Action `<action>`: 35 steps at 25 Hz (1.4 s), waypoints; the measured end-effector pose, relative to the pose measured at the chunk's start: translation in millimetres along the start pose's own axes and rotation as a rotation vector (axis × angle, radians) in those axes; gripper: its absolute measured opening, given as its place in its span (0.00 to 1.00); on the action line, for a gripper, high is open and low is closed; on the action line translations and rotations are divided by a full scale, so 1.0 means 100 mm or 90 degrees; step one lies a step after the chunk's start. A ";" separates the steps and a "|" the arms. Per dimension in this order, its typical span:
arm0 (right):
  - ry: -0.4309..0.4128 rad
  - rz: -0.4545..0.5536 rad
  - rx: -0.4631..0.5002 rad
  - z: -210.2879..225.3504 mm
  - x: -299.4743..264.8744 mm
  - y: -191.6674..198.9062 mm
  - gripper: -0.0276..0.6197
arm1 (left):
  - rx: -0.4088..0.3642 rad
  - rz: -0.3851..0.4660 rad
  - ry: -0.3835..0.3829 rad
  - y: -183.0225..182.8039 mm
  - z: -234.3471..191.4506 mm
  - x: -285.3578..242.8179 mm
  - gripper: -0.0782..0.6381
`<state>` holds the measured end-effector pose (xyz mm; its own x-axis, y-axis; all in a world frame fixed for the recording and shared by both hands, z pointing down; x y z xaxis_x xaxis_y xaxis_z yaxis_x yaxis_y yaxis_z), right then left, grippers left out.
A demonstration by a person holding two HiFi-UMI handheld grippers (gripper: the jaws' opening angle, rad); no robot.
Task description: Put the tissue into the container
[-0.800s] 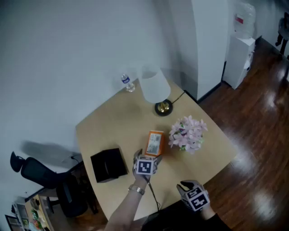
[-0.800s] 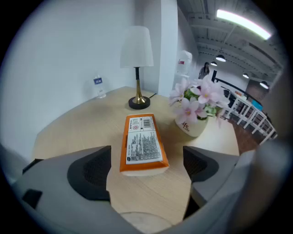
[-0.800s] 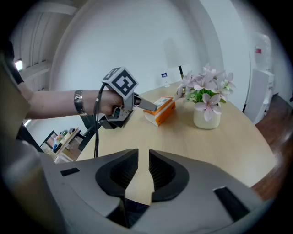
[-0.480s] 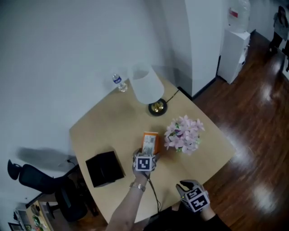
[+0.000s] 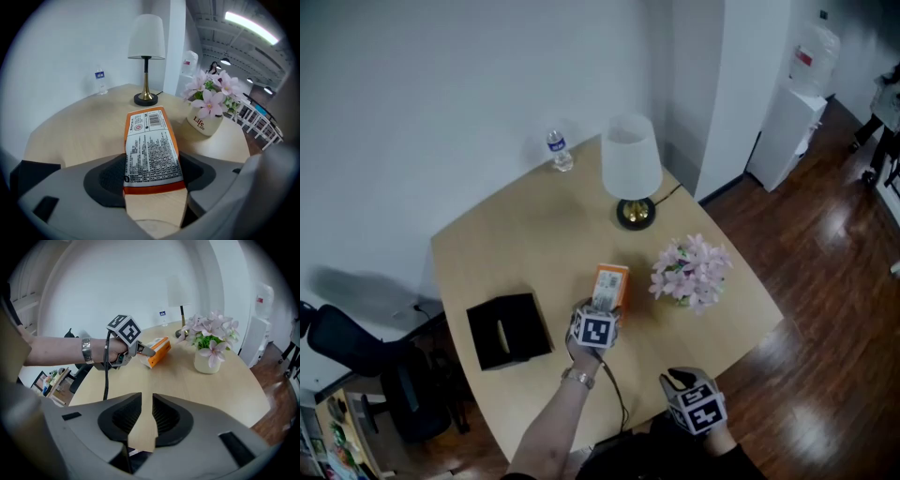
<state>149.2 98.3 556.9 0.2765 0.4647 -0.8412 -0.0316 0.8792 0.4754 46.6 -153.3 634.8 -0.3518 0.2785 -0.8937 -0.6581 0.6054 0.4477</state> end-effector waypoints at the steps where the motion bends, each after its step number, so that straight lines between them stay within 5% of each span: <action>1: -0.001 0.001 0.003 -0.04 0.00 -0.04 0.16 | 0.002 0.005 -0.001 0.06 -0.01 0.05 0.60; 8: -0.011 -0.004 0.044 -0.34 -0.06 -0.25 0.17 | 0.008 0.100 -0.036 0.57 -0.14 0.76 0.58; 20: -0.071 -0.005 0.173 -1.03 -0.44 -0.67 0.17 | 0.134 0.166 -0.135 1.66 -0.64 2.06 0.57; 29: -0.104 -0.014 0.251 -1.42 -0.62 -0.92 0.17 | 0.243 0.153 -0.240 1.95 -1.44 2.18 0.57; 35: -0.105 -0.026 0.261 -1.42 -0.71 -0.95 0.16 | 0.254 0.120 -0.276 1.90 -1.79 1.92 0.57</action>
<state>-3.7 -3.8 534.7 0.4205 0.3779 -0.8249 0.3564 0.7673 0.5332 -264.9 -118.3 553.0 -0.0799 0.6348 -0.7685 -0.2824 0.7249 0.6282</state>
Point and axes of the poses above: the fingertips, and each gripper's own axes: x backward along the fingers, z to its right, y out of its underside, the point moved 8 cm from there along x, backward along the fingers, and after that the axes turned 6 degrees about -z, right-handed, at the moved point
